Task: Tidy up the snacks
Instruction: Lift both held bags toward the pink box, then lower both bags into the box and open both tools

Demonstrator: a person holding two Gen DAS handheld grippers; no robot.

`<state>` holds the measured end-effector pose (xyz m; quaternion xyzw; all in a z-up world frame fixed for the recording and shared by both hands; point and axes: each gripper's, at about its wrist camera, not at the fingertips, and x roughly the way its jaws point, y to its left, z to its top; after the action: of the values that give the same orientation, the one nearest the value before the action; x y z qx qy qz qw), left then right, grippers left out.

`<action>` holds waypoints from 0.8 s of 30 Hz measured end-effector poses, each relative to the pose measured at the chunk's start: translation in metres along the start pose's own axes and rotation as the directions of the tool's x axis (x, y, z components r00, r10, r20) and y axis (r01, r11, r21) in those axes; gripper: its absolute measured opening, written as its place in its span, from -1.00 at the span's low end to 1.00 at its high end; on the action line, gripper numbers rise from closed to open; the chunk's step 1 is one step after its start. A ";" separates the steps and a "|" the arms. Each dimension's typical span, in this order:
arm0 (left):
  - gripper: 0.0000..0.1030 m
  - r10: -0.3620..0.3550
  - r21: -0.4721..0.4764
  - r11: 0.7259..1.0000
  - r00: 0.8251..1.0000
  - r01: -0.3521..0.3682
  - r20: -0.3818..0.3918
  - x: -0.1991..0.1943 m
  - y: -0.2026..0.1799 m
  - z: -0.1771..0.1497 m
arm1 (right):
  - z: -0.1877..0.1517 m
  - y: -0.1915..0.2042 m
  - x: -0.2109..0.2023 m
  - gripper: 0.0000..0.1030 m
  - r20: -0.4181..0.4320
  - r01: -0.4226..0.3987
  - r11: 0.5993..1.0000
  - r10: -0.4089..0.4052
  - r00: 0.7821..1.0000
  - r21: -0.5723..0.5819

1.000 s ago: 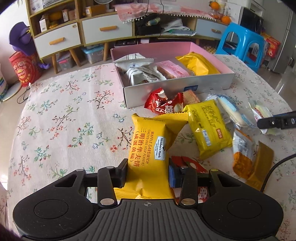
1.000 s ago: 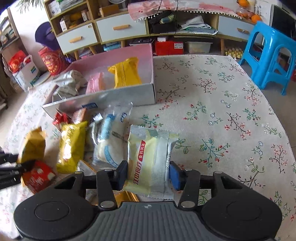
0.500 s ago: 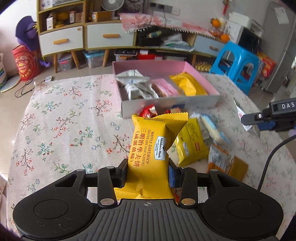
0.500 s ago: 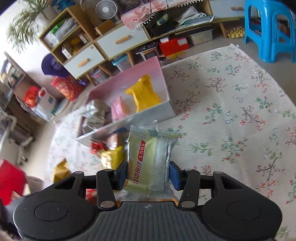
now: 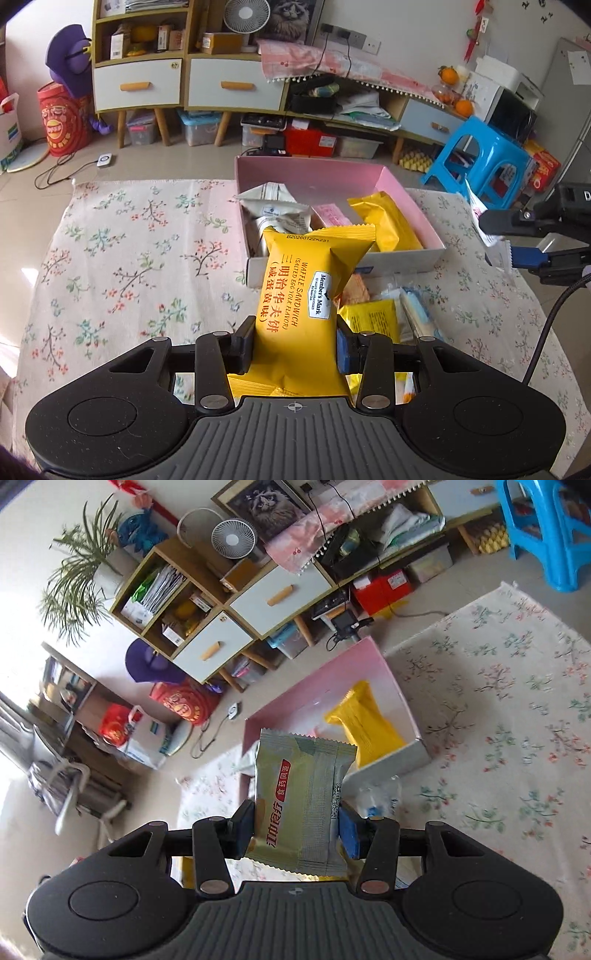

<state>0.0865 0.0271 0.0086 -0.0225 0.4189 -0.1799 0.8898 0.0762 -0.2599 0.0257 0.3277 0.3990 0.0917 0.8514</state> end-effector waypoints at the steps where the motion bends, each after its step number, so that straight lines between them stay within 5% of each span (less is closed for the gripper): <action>1: -0.26 0.005 0.004 1.000 1.000 -0.004 -0.002 0.003 -0.001 0.003 | 0.002 -0.003 0.005 -0.26 -0.010 -0.014 1.000 0.014 1.000 0.017; 11: -0.26 0.009 0.053 0.999 1.000 -0.011 0.026 0.050 -0.024 0.055 | 0.045 -0.016 0.047 -0.26 -0.019 -0.068 0.988 0.072 0.997 0.139; 24: -0.26 0.079 0.074 0.994 0.997 -0.080 0.025 0.126 -0.033 0.109 | 0.093 -0.009 0.121 -0.26 -0.038 0.055 0.994 -0.051 0.998 0.090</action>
<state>0.2325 -0.0589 -0.0075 0.0255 0.4025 -0.1596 0.9010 0.2242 -0.2612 -0.0113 0.3537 0.4265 0.0567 0.8305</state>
